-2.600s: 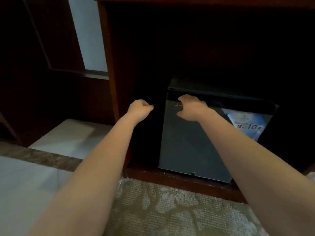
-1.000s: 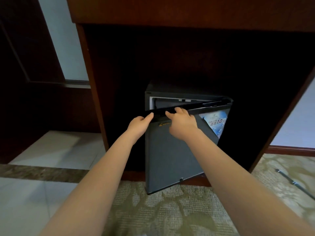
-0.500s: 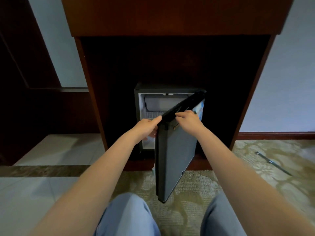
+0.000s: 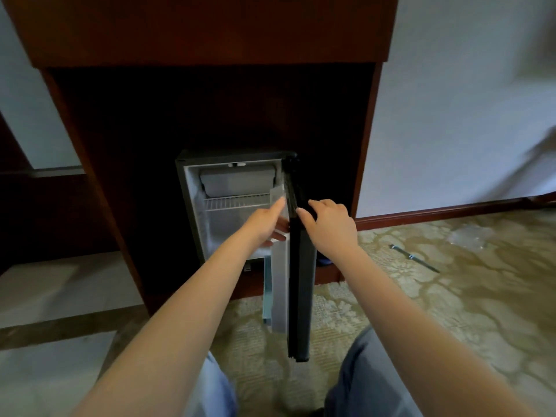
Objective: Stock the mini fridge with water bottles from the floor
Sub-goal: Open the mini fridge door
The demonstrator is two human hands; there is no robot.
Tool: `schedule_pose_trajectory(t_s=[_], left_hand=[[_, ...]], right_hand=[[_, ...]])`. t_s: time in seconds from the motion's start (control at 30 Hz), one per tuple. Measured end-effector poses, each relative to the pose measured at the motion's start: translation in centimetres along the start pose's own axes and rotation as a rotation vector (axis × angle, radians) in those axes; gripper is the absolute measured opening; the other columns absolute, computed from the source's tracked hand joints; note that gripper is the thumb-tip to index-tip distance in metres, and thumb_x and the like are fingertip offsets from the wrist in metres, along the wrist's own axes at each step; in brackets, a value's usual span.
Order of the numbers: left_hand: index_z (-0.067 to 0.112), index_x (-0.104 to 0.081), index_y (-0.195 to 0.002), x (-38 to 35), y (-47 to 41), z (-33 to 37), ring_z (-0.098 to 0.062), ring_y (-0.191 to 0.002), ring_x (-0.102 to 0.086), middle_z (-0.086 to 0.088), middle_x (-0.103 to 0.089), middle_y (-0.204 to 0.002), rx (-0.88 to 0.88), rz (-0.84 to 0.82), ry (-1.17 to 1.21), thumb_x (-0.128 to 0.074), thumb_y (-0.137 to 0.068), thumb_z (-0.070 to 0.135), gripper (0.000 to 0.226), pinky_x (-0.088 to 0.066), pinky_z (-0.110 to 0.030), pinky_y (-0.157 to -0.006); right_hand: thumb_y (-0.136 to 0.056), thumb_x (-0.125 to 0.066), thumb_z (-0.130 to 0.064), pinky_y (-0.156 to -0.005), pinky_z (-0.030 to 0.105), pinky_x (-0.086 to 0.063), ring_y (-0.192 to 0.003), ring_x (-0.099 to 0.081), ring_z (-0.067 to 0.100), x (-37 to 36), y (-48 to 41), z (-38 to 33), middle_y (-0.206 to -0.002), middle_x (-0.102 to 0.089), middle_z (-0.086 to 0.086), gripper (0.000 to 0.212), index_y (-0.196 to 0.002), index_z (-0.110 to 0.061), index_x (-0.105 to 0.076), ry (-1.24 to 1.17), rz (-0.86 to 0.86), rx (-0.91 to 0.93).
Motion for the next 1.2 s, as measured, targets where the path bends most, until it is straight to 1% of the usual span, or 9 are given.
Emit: schedule_pose_trajectory(t_s=[0.2, 0.37, 0.57, 0.8, 0.97, 1.03, 1.1, 1.13, 1.2], left_hand=[[0.008, -0.067, -0.11, -5.4, -0.9, 2.3, -0.022, -0.1, -0.064, -0.004, -0.069, -0.108, -0.015, -0.139, 0.027, -0.021, -0.095, 0.06, 0.071, -0.047, -0.032, -0.083], [0.013, -0.065, -0.108, -8.4, -3.6, 3.9, -0.02, -0.105, -0.06, -0.002, -0.066, -0.117, -0.043, -0.066, -0.017, -0.027, -0.095, 0.059, 0.061, -0.045, -0.037, -0.088], [0.011, -0.058, -0.126, -11.0, -6.7, 6.2, -0.018, -0.115, -0.052, -0.002, -0.057, -0.13, -0.081, -0.091, -0.126, -0.027, -0.097, 0.054, 0.06, -0.041, -0.035, -0.092], [0.012, -0.049, -0.135, -14.2, -10.9, 9.1, -0.023, -0.132, -0.041, -0.004, -0.045, -0.144, -0.117, -0.099, -0.206, -0.032, -0.096, 0.055, 0.06, -0.035, -0.042, -0.109], [0.012, -0.044, -0.138, -16.5, -14.7, 11.6, -0.02, -0.121, -0.044, -0.006, -0.045, -0.141, -0.182, -0.104, -0.215, -0.036, -0.098, 0.047, 0.053, -0.031, -0.027, -0.091], [0.011, -0.044, -0.138, -17.2, -16.0, 12.6, -0.02, -0.127, -0.043, -0.005, -0.045, -0.141, -0.207, -0.111, -0.211, -0.037, -0.098, 0.044, 0.052, -0.028, -0.024, -0.091], [0.014, -0.053, -0.128, -17.8, -17.2, 13.2, -0.017, -0.117, -0.047, -0.001, -0.053, -0.124, -0.219, -0.108, -0.209, -0.038, -0.098, 0.044, 0.044, -0.031, -0.023, -0.087], [0.019, -0.059, -0.111, -18.0, -17.7, 13.2, -0.014, -0.103, -0.048, 0.003, -0.054, -0.106, -0.223, -0.091, -0.211, -0.038, -0.098, 0.044, 0.034, -0.034, -0.022, -0.08], [0.025, -0.049, -0.079, -18.4, -18.5, 13.0, -0.012, -0.081, -0.043, 0.003, -0.046, -0.084, -0.245, -0.036, -0.223, -0.04, -0.098, 0.042, 0.027, -0.03, -0.02, -0.061]], right_hand=[[-0.097, -0.038, -0.05, -0.101, 0.042, -0.037, -0.131, -0.037, 0.027, 1.7, -0.1, 5.1, -0.143, -0.044, 0.004, 0.054, -0.139, -0.017, -0.047, 0.052, 0.09, -0.071], [-0.099, -0.039, -0.041, -0.103, 0.043, -0.033, -0.133, -0.033, 0.027, 2.3, -1.1, 9.5, -0.144, -0.043, 0.004, 0.046, -0.138, -0.019, -0.047, 0.1, 0.159, -0.135], [-0.101, -0.037, -0.029, -0.103, 0.042, -0.03, -0.135, -0.033, 0.026, 2.3, -3.8, 15.0, -0.142, -0.046, 0.0, 0.037, -0.135, -0.021, -0.05, 0.129, 0.256, -0.228], [-0.102, -0.031, -0.036, -0.116, 0.05, -0.016, -0.147, -0.011, 0.025, 2.1, -8.7, 20.4, -0.157, -0.023, 0.002, 0.05, -0.148, -0.019, -0.027, 0.191, 0.16, -0.355], [-0.101, -0.031, -0.041, -0.115, 0.056, -0.013, -0.148, -0.004, 0.027, 2.0, -12.8, 23.7, -0.159, -0.015, 0.005, 0.059, -0.151, -0.014, -0.017, 0.224, 0.092, -0.371], [-0.101, -0.032, -0.041, -0.116, 0.056, -0.01, -0.148, 0.0, 0.027, 2.2, -14.1, 24.8, -0.16, -0.011, 0.006, 0.06, -0.151, -0.014, -0.014, 0.207, 0.085, -0.368], [-0.101, -0.034, -0.038, -0.117, 0.054, -0.007, -0.149, 0.001, 0.025, 2.4, -15.0, 25.3, -0.16, -0.01, 0.003, 0.058, -0.151, -0.016, -0.014, 0.114, 0.126, -0.369], [-0.101, -0.036, -0.035, -0.118, 0.052, -0.006, -0.149, 0.0, 0.024, 2.4, -15.1, 25.4, -0.16, -0.011, 0.002, 0.057, -0.151, -0.017, -0.016, 0.063, 0.165, -0.364], [-0.099, -0.04, -0.028, -0.118, 0.047, -0.008, -0.148, -0.006, 0.023, 2.0, -14.8, 25.2, -0.159, -0.018, 0.002, 0.054, -0.15, -0.018, -0.023, -0.007, 0.244, -0.338]])
Point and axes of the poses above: each hand's wrist, its own y-axis away from the middle knuckle, its own x-axis out of the back of the hand, z = x × y, the point moved 2 cm from there along -y, towards the middle knuckle
